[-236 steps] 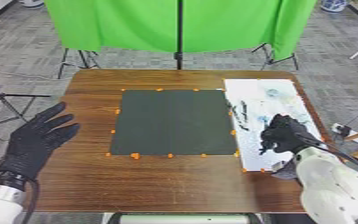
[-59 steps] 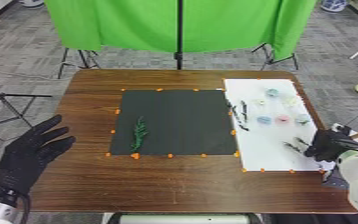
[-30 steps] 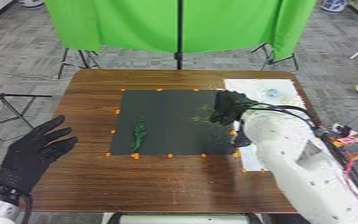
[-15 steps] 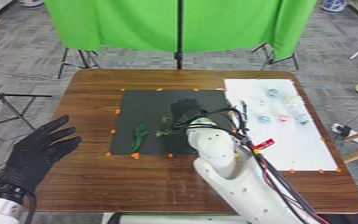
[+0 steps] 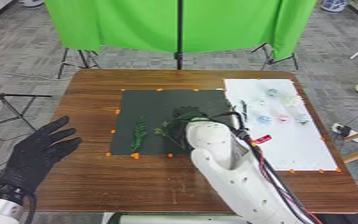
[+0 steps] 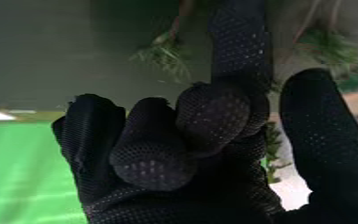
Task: Arrange flowers
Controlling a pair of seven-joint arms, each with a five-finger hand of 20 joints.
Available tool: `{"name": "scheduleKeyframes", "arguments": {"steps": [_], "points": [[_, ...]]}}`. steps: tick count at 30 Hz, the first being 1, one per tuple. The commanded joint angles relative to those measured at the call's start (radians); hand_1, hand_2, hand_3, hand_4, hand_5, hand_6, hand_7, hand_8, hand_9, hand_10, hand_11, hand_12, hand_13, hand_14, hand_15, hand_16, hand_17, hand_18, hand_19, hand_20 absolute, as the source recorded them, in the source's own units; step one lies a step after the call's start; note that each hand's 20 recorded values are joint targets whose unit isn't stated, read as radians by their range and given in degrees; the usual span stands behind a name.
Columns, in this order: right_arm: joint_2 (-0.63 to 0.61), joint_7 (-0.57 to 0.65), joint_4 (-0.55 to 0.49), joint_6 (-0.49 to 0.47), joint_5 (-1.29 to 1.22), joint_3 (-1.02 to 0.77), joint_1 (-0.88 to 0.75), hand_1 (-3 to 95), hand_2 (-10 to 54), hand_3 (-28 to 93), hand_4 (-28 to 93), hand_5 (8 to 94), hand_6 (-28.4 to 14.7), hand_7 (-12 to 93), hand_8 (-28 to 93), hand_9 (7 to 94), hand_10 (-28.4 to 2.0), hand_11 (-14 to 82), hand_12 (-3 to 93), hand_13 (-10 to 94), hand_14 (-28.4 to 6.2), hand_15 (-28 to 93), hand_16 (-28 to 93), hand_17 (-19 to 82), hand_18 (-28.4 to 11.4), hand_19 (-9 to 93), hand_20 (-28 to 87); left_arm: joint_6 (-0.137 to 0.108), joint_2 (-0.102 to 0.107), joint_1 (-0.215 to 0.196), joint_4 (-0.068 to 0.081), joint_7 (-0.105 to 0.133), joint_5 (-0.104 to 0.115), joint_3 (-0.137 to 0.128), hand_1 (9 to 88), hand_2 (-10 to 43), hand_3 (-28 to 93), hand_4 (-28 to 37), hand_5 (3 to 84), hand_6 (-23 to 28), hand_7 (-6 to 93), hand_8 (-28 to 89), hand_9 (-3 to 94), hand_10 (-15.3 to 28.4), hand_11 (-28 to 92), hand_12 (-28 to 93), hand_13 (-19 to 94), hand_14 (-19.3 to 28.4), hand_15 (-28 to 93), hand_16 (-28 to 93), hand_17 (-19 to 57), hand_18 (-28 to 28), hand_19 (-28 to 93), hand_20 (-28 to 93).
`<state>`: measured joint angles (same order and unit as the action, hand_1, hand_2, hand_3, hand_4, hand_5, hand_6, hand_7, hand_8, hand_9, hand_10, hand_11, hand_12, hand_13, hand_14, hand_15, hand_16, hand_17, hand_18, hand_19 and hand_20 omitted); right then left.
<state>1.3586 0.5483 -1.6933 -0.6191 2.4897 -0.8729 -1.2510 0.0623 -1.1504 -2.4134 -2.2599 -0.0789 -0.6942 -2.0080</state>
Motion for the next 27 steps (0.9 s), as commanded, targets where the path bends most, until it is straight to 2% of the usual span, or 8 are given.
{"name": "scheduleKeyframes", "arguments": {"steps": [1, 5, 10, 14, 17, 23, 27], "points": [[-0.005, 0.008, -0.049, 0.042, -0.032, -0.045, -0.015, 18.0, 9.4, 76, -28, 88.6, 0.1, 45, -17, 93.7, -7.3, 55.0, 32.6, 89, -7.0, 74, 30, 58, -21.5, 93, 65, 0.016, 0.001, -0.002, 0.013, -0.012, -0.003, 0.005, 25.8, -1.0, 71, -26.5, 34.0, 1.8, 25.1, -12, 30.2, 13.2, 30, 14, 28, 15.9, 47, -2, -7.1, 23.6, 54, 10], [-0.039, 0.013, -0.088, 0.024, -0.05, -0.077, -0.015, 17.6, 9.9, 76, -28, 88.1, 0.1, 45, -17, 93.7, -7.4, 54.4, 32.9, 88, -7.1, 74, 30, 57, -21.5, 93, 65, 0.016, 0.0, -0.004, 0.012, -0.01, -0.003, 0.002, 25.7, -1.0, 71, -26.5, 33.9, 1.9, 24.9, -12, 30.2, 13.2, 31, 14, 28, 15.9, 47, -2, -7.0, 23.6, 54, 10], [-0.081, 0.045, -0.111, -0.122, -0.121, -0.093, 0.015, 17.7, 10.6, 76, -27, 89.5, 0.0, 44, -17, 93.7, -7.9, 55.1, 32.1, 89, -7.6, 75, 30, 57, -21.6, 93, 65, 0.014, 0.001, -0.015, 0.009, -0.004, -0.003, -0.005, 25.7, -0.9, 71, -26.4, 33.9, 1.9, 24.9, -12, 30.2, 13.2, 31, 14, 28, 15.8, 47, -2, -7.0, 23.6, 54, 10], [-0.1, 0.021, -0.102, -0.173, -0.136, -0.07, 0.021, 18.3, 11.3, 75, -27, 88.9, -0.3, 44, -16, 93.7, -8.4, 54.2, 32.2, 87, -8.2, 75, 30, 56, -22.2, 93, 65, 0.016, 0.001, -0.018, 0.009, -0.003, -0.003, -0.005, 25.7, -0.9, 71, -26.4, 34.0, 1.8, 25.0, -12, 30.2, 13.2, 31, 14, 28, 15.9, 47, -2, -7.0, 23.6, 54, 10], [-0.1, 0.028, -0.087, -0.172, -0.159, -0.051, 0.017, 18.5, 11.7, 74, -27, 88.2, -0.6, 43, -16, 93.6, -8.8, 52.5, 33.4, 87, -8.6, 75, 30, 55, -22.4, 93, 64, 0.02, 0.005, -0.006, 0.015, -0.007, -0.001, 0.0, 25.7, -0.9, 71, -26.4, 34.0, 1.8, 24.9, -12, 30.2, 13.2, 30, 14, 28, 15.9, 47, -2, -7.0, 23.6, 54, 10], [-0.076, 0.068, -0.076, -0.175, -0.256, -0.052, -0.009, 15.0, 13.3, 73, -28, 87.7, -0.8, 43, -16, 93.2, -9.1, 51.2, 34.5, 86, -8.7, 74, 30, 54, -22.2, 93, 64, 0.011, 0.006, -0.002, 0.014, -0.011, -0.002, 0.001, 25.6, -1.0, 71, -26.4, 34.0, 1.8, 25.0, -12, 30.3, 13.1, 30, 14, 28, 15.9, 47, -2, -7.0, 23.6, 54, 10], [-0.061, 0.06, -0.076, -0.171, -0.255, -0.045, -0.019, 13.0, 18.1, 73, -28, 87.8, -1.0, 41, -16, 93.5, -9.4, 49.7, 33.8, 86, -8.9, 74, 30, 54, -22.3, 93, 63, 0.011, 0.005, 0.001, 0.016, -0.013, -0.002, 0.003, 25.7, -0.9, 71, -26.5, 34.0, 1.8, 25.1, -12, 30.3, 13.1, 30, 14, 28, 15.9, 47, -2, -7.1, 23.6, 54, 10]]}}
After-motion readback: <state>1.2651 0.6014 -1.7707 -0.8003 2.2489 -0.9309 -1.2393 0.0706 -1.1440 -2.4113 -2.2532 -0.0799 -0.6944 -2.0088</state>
